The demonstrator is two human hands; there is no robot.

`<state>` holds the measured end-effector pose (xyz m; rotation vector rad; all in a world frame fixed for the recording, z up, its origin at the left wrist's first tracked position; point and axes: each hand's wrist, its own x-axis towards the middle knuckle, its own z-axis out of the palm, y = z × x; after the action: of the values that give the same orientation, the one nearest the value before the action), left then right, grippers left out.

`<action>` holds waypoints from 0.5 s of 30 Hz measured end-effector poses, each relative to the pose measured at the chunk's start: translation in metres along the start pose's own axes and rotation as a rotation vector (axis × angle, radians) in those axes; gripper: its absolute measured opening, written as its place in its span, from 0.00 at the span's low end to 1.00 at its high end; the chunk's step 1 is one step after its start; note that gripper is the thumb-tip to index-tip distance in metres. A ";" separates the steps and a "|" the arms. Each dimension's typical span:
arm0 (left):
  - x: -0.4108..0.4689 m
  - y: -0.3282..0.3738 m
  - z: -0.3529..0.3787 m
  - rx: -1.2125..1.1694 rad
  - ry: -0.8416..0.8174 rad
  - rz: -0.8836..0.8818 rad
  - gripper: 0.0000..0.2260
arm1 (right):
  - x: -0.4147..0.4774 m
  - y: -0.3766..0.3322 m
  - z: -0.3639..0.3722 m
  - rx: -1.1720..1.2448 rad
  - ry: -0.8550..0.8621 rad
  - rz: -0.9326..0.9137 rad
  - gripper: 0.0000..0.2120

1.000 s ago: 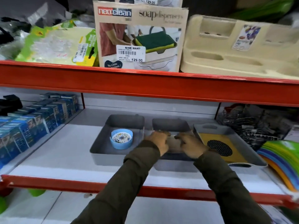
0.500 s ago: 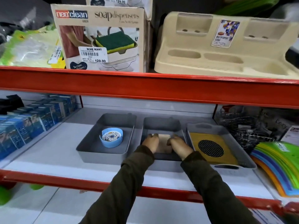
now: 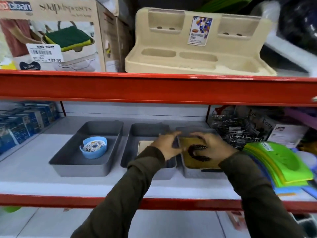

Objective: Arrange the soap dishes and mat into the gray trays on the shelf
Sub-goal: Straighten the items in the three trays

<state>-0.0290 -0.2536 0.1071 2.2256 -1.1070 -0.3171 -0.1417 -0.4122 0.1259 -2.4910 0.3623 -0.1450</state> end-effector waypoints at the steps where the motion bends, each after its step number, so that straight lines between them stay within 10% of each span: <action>1: 0.007 0.014 0.007 0.174 -0.053 0.028 0.29 | -0.001 0.014 -0.010 -0.036 -0.015 0.045 0.27; 7: 0.037 0.045 0.056 0.547 -0.255 -0.041 0.25 | 0.016 0.068 -0.005 -0.216 -0.121 0.128 0.22; 15: 0.040 0.041 0.068 0.548 -0.088 0.076 0.18 | 0.009 0.087 -0.007 -0.251 -0.114 -0.045 0.22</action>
<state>-0.0618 -0.3321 0.0824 2.6492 -1.4570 -0.0811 -0.1544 -0.4866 0.0806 -2.7412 0.2920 0.0270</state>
